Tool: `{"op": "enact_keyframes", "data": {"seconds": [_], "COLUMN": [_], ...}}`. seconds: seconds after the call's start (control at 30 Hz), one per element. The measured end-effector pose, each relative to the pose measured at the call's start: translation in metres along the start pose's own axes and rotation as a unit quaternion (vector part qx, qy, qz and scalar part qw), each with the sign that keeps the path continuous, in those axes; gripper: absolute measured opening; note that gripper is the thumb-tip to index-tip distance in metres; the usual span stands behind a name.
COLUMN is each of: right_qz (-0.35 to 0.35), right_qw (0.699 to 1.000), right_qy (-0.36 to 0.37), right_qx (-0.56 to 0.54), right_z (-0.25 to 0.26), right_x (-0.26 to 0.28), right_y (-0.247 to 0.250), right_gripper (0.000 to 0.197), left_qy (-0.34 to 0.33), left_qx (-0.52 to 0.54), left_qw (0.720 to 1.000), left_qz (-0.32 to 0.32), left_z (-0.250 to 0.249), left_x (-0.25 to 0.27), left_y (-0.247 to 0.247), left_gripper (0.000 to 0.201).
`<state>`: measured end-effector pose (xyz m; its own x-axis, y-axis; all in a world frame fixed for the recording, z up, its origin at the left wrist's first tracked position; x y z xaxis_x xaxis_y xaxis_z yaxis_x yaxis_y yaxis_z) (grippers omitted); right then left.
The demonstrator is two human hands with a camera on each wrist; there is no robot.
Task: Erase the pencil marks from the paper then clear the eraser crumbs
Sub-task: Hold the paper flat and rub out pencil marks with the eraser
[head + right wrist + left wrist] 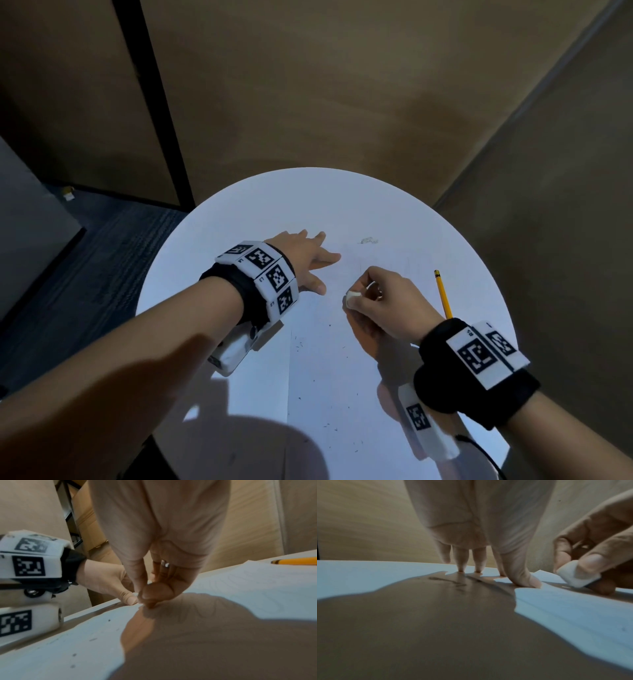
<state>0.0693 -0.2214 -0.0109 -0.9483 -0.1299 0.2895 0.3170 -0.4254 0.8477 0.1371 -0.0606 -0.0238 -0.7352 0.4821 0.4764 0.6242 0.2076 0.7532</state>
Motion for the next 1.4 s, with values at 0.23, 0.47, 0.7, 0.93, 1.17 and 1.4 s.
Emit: {"op": "enact_keyframes", "data": {"seconds": [0.23,0.47,0.7,0.93,1.17,1.4], "right_qz": [-0.006,-0.022,0.022,0.003,-0.01,0.052], "right_qw": [0.995,0.993,0.986,0.986,0.988,0.976], "right_qy": [0.042,0.058,0.118,0.122,0.095,0.127], "right_qx": [0.086,0.097,0.114,0.112,0.119,0.17], "right_z": [0.006,0.009,0.011,0.016,0.021,0.023], "right_x": [-0.006,-0.019,0.002,-0.006,-0.02,-0.011], "right_y": [-0.009,-0.001,-0.01,-0.013,-0.003,-0.002], "right_gripper": [0.021,0.013,0.032,0.032,0.02,0.026], "left_qy": [0.015,0.017,0.016,0.007,-0.005,-0.009], "left_qx": [-0.027,-0.014,0.004,0.034,0.023,-0.002], "left_qw": [1.0,1.0,1.0,0.999,1.0,1.0], "left_qz": [-0.006,-0.009,-0.008,-0.019,-0.01,0.006], "left_z": [-0.013,-0.012,-0.01,-0.008,-0.006,-0.006], "left_x": [-0.003,-0.004,-0.005,-0.005,-0.006,-0.01], "left_y": [0.003,0.005,0.005,0.005,0.004,0.006], "left_gripper": [0.065,0.065,0.068,0.07,0.076,0.079]}}
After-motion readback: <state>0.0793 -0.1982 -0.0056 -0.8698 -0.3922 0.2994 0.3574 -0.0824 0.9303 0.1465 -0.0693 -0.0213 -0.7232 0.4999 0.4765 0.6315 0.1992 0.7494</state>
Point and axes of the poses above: each hand's wrist, its own x-axis away from the middle knuckle, its own y-axis out of the back of the hand, z = x × y, the point moved 1 cm from there along -x, towards the middle knuckle, and after that the axes turned 14 degrees about x, right-handed, at the moved point
